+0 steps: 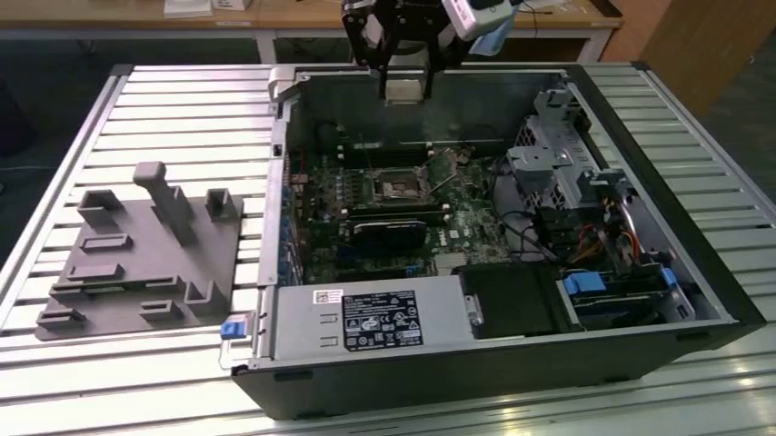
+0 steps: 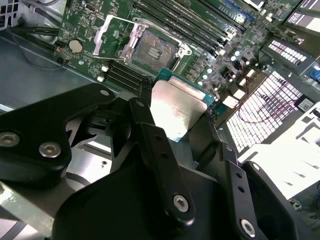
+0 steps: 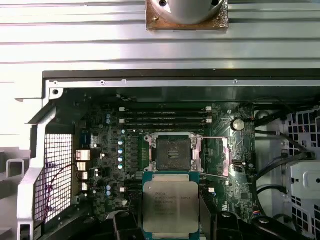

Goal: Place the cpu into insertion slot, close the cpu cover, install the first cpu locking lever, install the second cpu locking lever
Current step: 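Place the cpu into insertion slot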

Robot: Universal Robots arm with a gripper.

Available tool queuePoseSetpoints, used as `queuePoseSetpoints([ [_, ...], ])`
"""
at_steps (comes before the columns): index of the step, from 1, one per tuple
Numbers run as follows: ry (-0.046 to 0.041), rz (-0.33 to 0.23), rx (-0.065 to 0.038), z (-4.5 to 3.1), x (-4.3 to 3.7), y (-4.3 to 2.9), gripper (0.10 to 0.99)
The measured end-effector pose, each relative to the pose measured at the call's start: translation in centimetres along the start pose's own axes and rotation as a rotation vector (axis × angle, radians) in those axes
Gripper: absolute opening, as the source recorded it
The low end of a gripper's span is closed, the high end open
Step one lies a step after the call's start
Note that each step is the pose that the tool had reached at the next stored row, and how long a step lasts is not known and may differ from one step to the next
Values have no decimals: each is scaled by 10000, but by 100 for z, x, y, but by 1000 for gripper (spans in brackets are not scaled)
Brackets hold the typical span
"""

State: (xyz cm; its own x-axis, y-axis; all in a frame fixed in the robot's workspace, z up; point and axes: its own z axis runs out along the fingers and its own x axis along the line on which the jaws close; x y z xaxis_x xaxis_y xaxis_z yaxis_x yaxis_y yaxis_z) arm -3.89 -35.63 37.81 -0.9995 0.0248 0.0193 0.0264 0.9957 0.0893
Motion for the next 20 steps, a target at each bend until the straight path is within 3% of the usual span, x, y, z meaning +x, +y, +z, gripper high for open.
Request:
queuePoseSetpoints([
  [13, -1, 0, 1, 229, -5, -20, 537],
  [20, -2, 0, 55, 355, -34, -18, 537],
])
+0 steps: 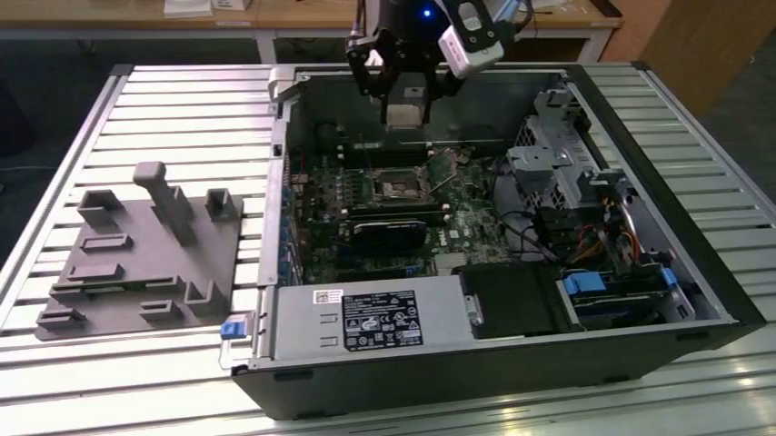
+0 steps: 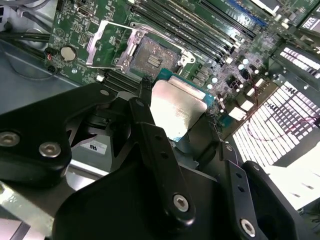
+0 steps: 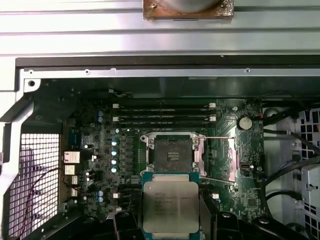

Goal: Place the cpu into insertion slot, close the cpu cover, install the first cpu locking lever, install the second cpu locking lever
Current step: 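Place the cpu into insertion slot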

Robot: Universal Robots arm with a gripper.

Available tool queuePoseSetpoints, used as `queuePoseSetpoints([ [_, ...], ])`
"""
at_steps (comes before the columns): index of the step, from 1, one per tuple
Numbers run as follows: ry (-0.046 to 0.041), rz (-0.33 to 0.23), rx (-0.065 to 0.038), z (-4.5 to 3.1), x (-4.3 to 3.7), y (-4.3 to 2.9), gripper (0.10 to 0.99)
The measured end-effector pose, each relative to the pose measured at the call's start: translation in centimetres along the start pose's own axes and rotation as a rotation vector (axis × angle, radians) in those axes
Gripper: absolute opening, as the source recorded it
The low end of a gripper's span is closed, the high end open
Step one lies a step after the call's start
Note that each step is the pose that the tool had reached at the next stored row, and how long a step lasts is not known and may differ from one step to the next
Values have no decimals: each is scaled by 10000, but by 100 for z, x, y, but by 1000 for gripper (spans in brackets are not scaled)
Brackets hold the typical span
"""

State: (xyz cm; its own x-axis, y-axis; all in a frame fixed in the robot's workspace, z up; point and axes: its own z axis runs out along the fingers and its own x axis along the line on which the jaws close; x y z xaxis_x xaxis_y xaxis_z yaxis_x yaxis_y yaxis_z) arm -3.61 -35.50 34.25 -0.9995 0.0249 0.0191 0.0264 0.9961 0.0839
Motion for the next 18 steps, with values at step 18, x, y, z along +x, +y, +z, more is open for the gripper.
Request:
queuePoseSetpoints([
  [18, -1, 2, 67, 199, -56, 6, 537],
])
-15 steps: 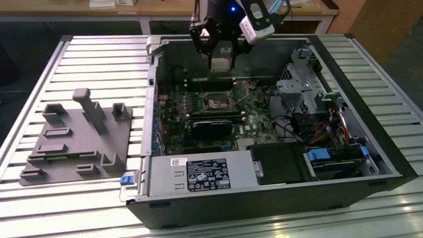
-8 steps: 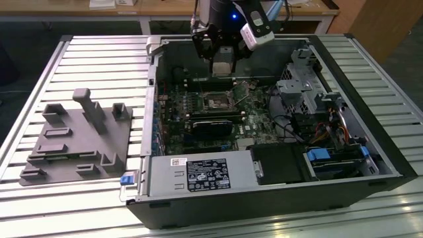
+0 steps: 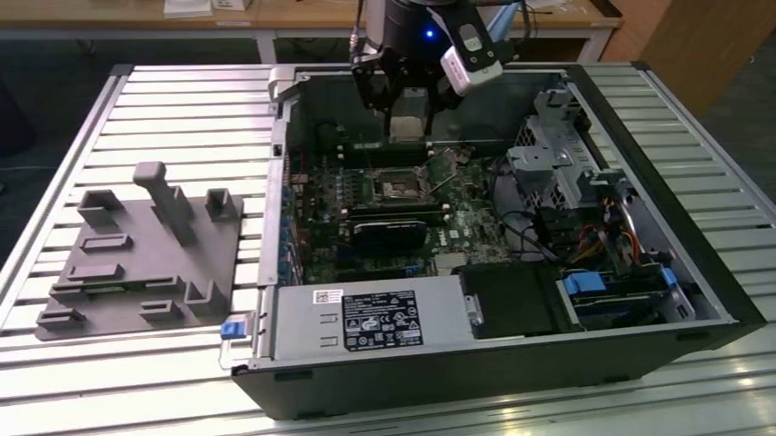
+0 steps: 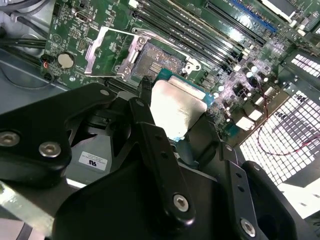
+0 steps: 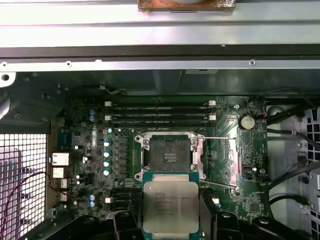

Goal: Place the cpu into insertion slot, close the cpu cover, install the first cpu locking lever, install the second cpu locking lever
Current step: 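Place the cpu into insertion slot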

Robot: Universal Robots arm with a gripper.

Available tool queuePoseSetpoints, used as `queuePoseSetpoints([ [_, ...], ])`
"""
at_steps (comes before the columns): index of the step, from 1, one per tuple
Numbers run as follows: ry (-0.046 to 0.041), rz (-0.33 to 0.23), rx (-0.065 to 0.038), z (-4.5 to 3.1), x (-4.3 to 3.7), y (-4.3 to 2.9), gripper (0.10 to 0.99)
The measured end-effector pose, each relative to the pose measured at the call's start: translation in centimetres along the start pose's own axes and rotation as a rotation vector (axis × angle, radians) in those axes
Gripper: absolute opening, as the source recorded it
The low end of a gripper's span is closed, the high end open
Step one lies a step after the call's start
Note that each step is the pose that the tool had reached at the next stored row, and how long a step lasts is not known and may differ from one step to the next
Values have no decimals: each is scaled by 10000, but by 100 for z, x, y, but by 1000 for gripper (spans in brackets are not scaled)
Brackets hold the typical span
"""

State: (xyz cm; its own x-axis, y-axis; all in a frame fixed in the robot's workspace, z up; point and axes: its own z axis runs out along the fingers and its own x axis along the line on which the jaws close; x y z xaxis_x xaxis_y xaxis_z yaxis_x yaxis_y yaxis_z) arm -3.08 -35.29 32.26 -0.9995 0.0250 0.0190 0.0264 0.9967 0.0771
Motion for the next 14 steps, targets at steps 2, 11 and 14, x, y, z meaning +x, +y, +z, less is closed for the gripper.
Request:
queuePoseSetpoints([
  [2, -8, 103, -1, 1, 0, 0, 537],
  [11, -131, 1684, -33, 33, -1, -2, 537],
  [14, -172, 2233, -40, 39, -1, -3, 537],
])
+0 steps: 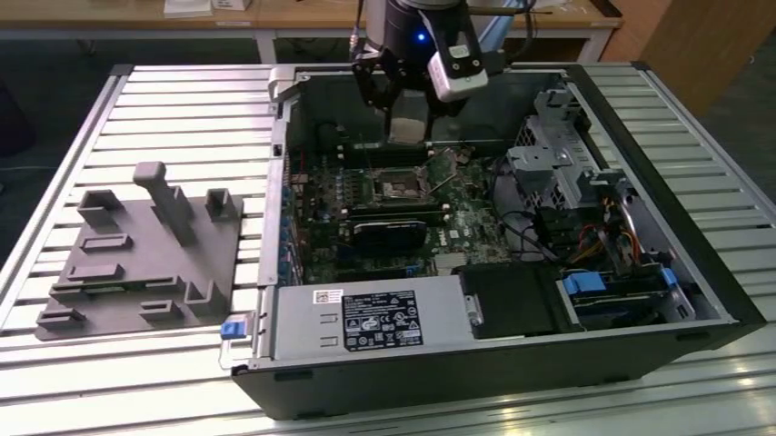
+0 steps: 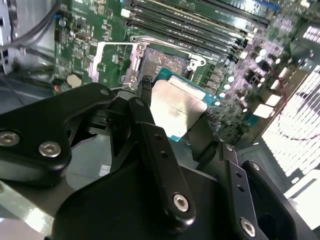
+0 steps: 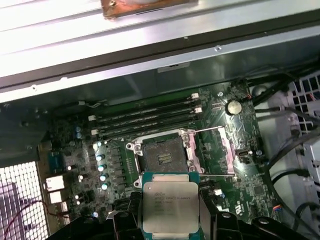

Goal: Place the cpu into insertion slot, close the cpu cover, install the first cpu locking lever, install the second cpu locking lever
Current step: 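Place the cpu into insertion slot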

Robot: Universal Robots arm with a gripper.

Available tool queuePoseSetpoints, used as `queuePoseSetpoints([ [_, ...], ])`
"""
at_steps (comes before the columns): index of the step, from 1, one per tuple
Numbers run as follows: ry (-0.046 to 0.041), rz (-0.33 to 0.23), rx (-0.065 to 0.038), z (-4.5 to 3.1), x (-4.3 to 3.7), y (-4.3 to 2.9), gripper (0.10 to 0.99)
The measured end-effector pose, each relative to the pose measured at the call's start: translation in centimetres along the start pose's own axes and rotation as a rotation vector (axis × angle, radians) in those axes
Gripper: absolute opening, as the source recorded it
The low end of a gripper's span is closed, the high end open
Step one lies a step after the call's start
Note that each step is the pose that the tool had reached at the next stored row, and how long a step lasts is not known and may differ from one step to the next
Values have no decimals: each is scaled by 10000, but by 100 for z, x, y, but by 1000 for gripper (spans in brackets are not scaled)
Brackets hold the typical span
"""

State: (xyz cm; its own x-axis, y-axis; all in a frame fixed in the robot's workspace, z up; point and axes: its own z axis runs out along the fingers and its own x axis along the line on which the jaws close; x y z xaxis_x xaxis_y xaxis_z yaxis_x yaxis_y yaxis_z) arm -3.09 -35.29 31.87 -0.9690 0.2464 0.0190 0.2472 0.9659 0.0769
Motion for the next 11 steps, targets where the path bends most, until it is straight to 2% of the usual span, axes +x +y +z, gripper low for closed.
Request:
queuePoseSetpoints([
  [11, -144, 1856, -38, 15, 0, -1, 537],
])
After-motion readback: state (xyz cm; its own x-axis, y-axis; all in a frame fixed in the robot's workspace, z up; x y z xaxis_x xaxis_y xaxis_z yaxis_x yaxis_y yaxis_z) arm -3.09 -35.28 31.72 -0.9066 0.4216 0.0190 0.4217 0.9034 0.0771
